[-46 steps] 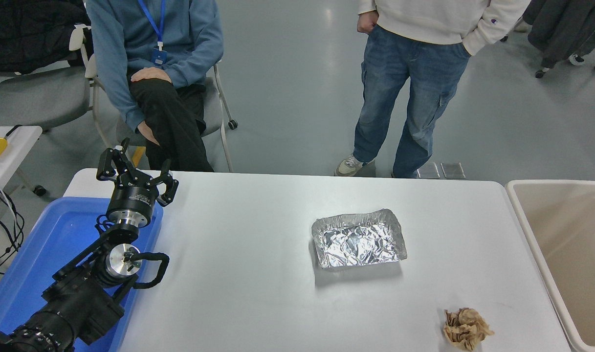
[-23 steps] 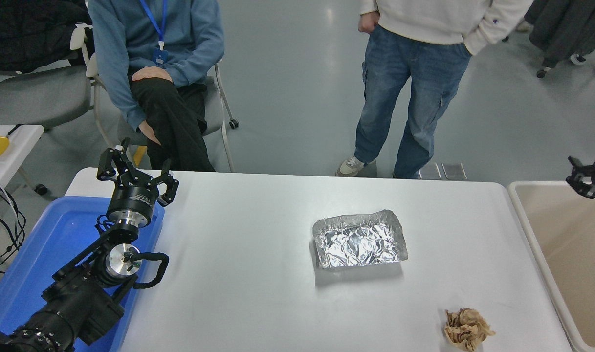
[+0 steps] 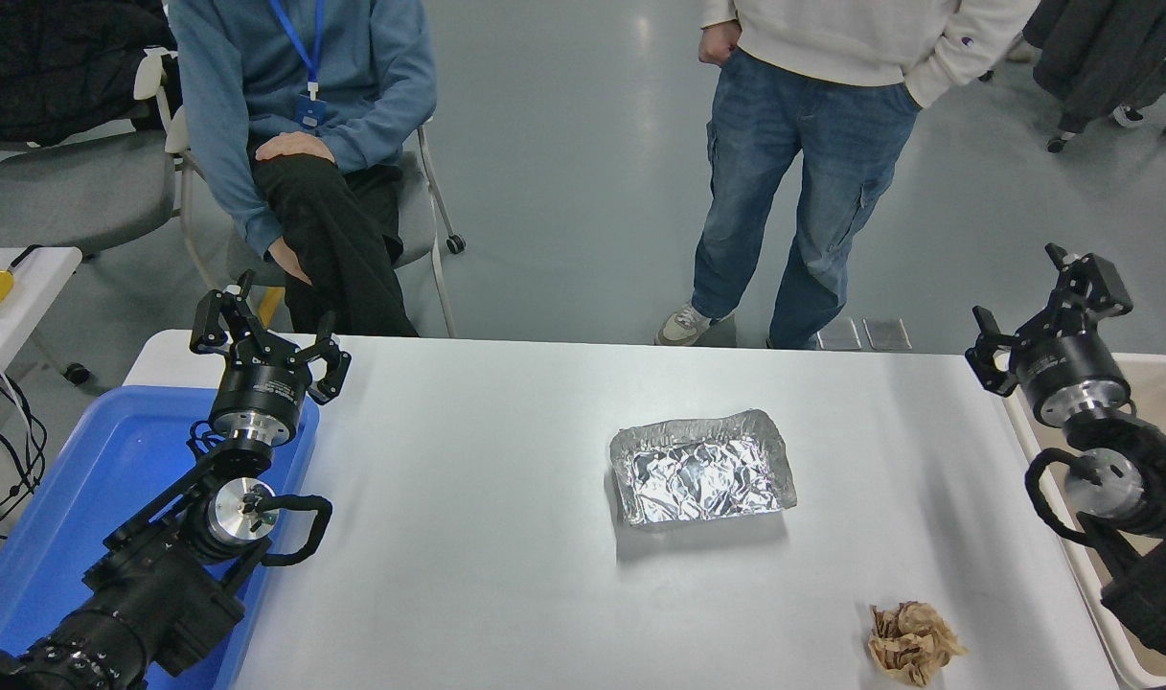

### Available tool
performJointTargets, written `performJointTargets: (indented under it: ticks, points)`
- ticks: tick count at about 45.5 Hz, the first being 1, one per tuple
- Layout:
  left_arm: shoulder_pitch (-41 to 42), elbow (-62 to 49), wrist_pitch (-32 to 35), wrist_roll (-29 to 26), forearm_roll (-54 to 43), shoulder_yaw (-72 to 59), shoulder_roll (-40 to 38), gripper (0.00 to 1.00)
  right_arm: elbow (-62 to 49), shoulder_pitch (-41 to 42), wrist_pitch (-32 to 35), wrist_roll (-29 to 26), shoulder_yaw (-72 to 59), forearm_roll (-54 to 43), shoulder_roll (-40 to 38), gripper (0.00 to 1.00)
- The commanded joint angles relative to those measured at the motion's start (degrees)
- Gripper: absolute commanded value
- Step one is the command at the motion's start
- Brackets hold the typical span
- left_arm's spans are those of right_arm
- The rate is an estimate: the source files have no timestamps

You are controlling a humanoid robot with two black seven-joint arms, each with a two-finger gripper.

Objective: Dispose of the paper cup in the dustbin

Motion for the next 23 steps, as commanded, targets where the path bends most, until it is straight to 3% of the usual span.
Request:
performJointTargets:
  ticks: [1,23]
  points:
    - [-0.05,0.0,-0.02,0.0,0.0,0.0,-0.01,1.0,0.6,-2.5,-1.64,2.31,-0.45,-3.27,4.38,1.0]
    - [-0.05,0.0,-0.02,0.08,0.0,0.0,-0.01,1.0,0.68,-2.86,-1.82,2.23,0.17,-2.83,4.82,1.0]
